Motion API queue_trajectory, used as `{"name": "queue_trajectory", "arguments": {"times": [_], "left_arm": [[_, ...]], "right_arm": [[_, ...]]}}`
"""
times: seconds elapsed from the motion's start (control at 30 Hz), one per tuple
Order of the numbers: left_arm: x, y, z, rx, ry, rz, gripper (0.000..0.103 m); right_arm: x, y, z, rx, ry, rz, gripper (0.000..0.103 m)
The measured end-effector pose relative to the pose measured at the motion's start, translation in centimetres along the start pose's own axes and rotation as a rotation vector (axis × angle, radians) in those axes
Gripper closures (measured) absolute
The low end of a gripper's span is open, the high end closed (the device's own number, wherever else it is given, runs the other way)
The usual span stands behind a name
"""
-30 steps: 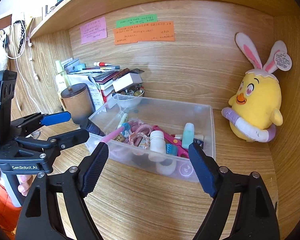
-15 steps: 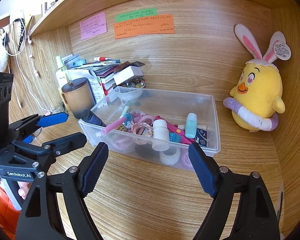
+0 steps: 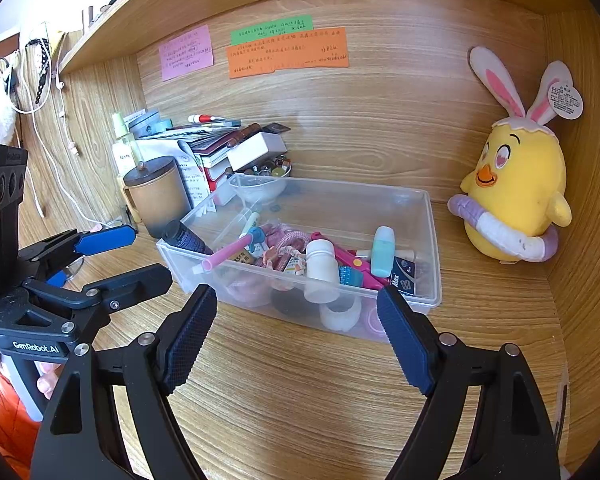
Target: Organize objects
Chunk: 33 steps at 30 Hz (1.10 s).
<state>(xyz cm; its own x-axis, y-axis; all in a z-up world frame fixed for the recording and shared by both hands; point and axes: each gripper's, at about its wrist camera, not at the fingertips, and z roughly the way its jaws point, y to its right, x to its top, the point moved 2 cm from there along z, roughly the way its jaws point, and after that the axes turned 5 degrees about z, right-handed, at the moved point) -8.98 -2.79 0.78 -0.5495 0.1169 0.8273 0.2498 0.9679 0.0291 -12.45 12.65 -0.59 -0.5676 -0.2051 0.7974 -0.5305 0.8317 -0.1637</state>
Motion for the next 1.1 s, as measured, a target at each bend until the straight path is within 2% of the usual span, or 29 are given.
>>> {"name": "queue_trajectory", "arguments": {"times": [0.83, 1.1], "left_arm": [[-0.10, 0.08, -0.10, 0.007, 0.000, -0.031, 0.006], [-0.25, 0.47, 0.06, -0.014, -0.015, -0.023, 0.006]], "right_arm": [[-0.21, 0.46, 0.03, 0.000, -0.007, 0.008, 0.023], [-0.32, 0.50, 0.24, 0.000, -0.015, 0.013, 0.023]]}}
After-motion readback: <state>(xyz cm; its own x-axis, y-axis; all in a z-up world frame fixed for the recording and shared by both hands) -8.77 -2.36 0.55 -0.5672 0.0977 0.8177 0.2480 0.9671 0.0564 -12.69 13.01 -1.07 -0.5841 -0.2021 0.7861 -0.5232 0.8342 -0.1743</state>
